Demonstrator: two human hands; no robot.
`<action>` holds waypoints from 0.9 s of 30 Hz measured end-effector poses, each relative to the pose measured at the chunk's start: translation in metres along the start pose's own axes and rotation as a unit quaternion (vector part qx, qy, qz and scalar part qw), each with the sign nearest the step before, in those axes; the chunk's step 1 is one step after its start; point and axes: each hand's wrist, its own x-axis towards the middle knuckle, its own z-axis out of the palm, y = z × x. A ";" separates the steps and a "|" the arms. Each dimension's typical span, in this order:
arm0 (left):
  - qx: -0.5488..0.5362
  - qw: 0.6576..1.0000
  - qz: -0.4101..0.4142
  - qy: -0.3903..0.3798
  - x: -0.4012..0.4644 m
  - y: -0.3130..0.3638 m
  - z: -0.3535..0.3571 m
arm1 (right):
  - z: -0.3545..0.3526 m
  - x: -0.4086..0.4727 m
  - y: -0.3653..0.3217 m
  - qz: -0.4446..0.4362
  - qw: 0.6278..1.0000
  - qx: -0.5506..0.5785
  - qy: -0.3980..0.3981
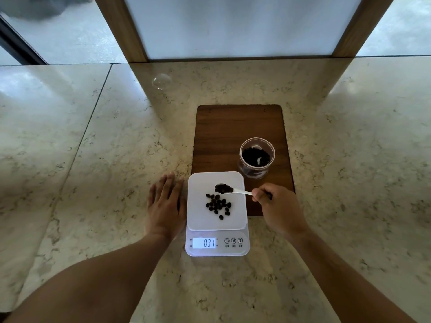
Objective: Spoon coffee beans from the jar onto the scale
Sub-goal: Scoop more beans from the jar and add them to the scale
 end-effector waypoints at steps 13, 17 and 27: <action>0.001 1.000 -0.002 -0.008 -0.001 0.004 -0.005 | 0.001 -0.004 0.000 -0.055 0.998 0.003 0.031; 0.001 1.000 -0.001 -0.008 -0.001 0.004 -0.006 | 0.001 -0.005 -0.001 -0.081 0.996 -0.002 0.041; -0.001 1.000 -0.001 -0.009 -0.001 0.004 -0.006 | -0.001 -0.007 -0.003 -0.148 0.986 -0.024 0.072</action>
